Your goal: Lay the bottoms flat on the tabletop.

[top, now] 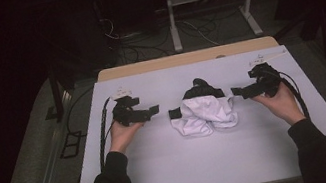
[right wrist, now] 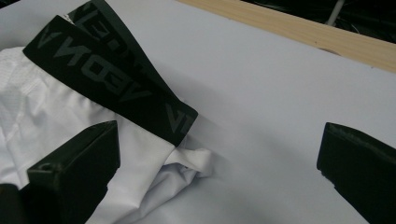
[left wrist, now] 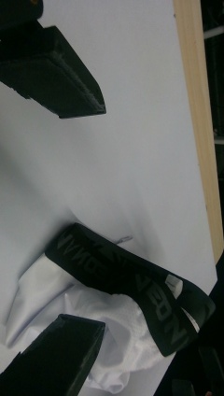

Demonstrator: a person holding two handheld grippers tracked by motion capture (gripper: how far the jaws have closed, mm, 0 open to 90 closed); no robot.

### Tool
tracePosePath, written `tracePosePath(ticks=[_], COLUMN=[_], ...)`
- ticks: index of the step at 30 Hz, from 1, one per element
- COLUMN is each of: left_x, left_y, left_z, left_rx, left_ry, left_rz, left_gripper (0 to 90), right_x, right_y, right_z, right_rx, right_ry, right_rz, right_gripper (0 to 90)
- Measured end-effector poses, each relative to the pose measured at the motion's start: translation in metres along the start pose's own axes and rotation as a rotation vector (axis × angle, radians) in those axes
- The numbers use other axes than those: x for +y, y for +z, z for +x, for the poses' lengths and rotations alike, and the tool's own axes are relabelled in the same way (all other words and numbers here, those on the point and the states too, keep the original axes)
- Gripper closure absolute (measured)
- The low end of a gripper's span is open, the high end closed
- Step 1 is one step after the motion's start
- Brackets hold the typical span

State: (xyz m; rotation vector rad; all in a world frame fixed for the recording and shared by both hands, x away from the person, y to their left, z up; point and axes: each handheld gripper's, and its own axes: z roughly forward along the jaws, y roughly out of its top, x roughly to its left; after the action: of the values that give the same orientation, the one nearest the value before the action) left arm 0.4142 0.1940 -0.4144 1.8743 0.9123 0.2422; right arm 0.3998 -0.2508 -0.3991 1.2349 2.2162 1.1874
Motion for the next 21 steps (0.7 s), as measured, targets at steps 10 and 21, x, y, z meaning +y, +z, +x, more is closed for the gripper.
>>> tracePosePath(ticks=[10,21], left_x=[-0.007,-0.015], left_y=[0.021,0.043], left_z=[0.002,-0.002], left_rx=[-0.021,-0.056], left_ry=[-0.044,-0.074], left_rz=[-0.008,0.047], left_gripper=[0.0,0.0], right_x=[0.001,-0.003], right_y=[0.012,0.025], right_z=[-0.001,-0.004], right_rx=[0.026,0.081], right_ry=[0.058,0.125], right_rz=[0.010,0.021], right_gripper=[0.0,4.9])
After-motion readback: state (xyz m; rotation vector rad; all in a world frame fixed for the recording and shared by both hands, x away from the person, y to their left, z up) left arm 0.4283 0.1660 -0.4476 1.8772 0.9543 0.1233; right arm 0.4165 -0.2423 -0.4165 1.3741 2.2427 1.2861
